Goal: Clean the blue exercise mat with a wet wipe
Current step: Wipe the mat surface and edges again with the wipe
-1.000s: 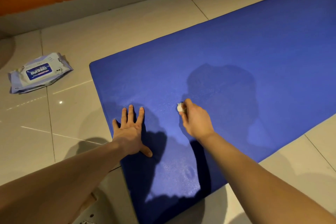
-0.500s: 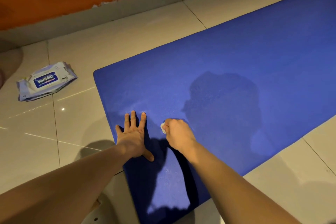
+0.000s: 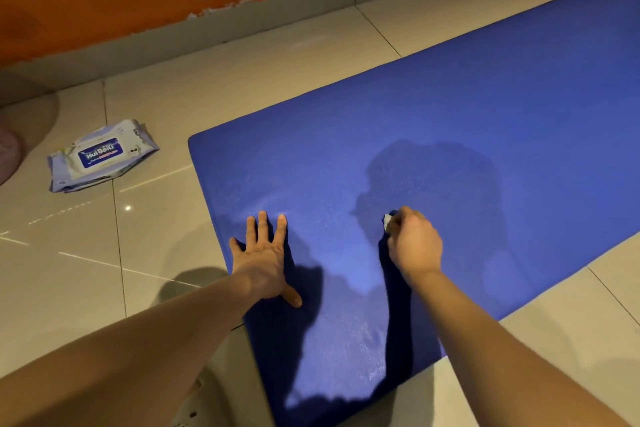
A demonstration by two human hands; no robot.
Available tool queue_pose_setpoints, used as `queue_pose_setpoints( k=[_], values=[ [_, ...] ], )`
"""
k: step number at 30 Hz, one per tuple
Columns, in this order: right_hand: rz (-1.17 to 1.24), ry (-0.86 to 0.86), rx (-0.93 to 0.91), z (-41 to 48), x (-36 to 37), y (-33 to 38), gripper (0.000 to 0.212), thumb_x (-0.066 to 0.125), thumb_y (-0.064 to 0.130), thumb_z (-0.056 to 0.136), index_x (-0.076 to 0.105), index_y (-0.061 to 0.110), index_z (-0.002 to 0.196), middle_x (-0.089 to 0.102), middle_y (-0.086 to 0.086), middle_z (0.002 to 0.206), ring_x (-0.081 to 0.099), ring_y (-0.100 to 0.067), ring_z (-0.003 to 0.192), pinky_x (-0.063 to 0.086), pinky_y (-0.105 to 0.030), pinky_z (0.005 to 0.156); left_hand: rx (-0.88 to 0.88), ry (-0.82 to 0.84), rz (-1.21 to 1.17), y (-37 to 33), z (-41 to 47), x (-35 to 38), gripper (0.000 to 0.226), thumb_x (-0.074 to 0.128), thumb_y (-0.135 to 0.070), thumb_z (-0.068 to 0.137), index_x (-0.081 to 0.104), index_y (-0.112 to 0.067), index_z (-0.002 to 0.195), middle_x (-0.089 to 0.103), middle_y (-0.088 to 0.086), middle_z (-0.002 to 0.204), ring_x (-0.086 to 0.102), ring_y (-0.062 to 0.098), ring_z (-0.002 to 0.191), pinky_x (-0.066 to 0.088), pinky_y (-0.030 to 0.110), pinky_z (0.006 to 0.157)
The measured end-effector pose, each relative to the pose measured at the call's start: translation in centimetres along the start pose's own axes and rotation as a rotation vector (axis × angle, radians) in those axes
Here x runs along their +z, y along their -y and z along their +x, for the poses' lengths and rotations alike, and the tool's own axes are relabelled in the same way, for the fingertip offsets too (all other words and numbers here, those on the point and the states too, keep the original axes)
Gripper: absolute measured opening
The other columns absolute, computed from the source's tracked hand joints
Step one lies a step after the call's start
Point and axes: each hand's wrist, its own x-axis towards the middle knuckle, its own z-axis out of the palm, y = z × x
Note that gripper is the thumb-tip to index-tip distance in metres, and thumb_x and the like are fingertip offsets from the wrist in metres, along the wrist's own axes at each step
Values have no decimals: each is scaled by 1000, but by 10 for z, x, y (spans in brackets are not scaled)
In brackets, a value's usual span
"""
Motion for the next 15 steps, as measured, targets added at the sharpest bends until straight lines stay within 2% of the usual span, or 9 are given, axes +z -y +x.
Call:
queue_pose_setpoints(
  k=[2,5,7,8,9,10,11,13,15],
  values=[
    [57,-30,0,-15,9,12,21,54,23,102,58,7,90,64,-15,95,58,-38,77,35,-36,60,0,-5,-7,-1,0,0,170,88,-73,49,-39,-24,150,-37,13,162,-29,37,151,8,63,123],
    [96,85,-128,-62,35,49,21,53,21,102,59,7,88,63,-16,92,60,-42,80,33,-37,62,1,-14,-18,-1,1,1,170,89,-72,49,-39,-25,151,-37,13,162,-29,36,151,7,64,123],
    [45,179,-265,-93,44,70,16,65,18,94,58,10,82,62,-11,84,60,-36,67,31,-35,54,-4,-13,-20,0,1,1,170,89,-72,49,-39,-25,151,-37,13,162,-30,36,151,7,64,123],
    [26,200,-353,-101,44,74,20,74,16,87,57,13,77,60,-7,77,57,-32,57,26,-32,49,-3,-13,-19,1,1,1,170,89,-73,49,-39,-25,150,-37,13,162,-29,36,151,7,64,123],
    [1,190,-444,-99,46,68,24,78,16,83,56,15,74,58,-4,72,56,-30,53,23,-30,46,-2,-15,-18,1,1,1,170,89,-73,49,-39,-26,150,-37,12,162,-29,36,151,7,64,123],
    [-25,212,-487,-92,42,58,21,75,19,86,57,15,76,59,-5,74,58,-31,55,27,-30,46,1,-17,-20,1,0,1,170,89,-74,48,-39,-26,151,-37,12,162,-29,36,151,7,64,123],
    [-71,202,-489,-81,36,45,13,68,20,91,59,15,83,61,-7,81,62,-34,64,35,-34,49,6,-21,-23,1,1,1,171,89,-74,47,-38,-26,151,-36,12,163,-29,36,151,8,63,123],
    [-107,111,-380,-52,20,11,4,59,17,93,61,13,93,63,-11,93,64,-40,77,44,-39,56,10,-18,-30,1,1,0,172,89,-74,46,-38,-25,152,-36,12,163,-28,36,152,8,63,123],
    [-173,-15,-182,-31,6,-15,13,55,22,99,59,10,99,65,-13,98,64,-39,78,39,-37,57,6,-18,-33,0,0,0,172,89,-74,46,-38,-25,152,-36,12,162,-29,36,151,7,64,123]
  ],
)
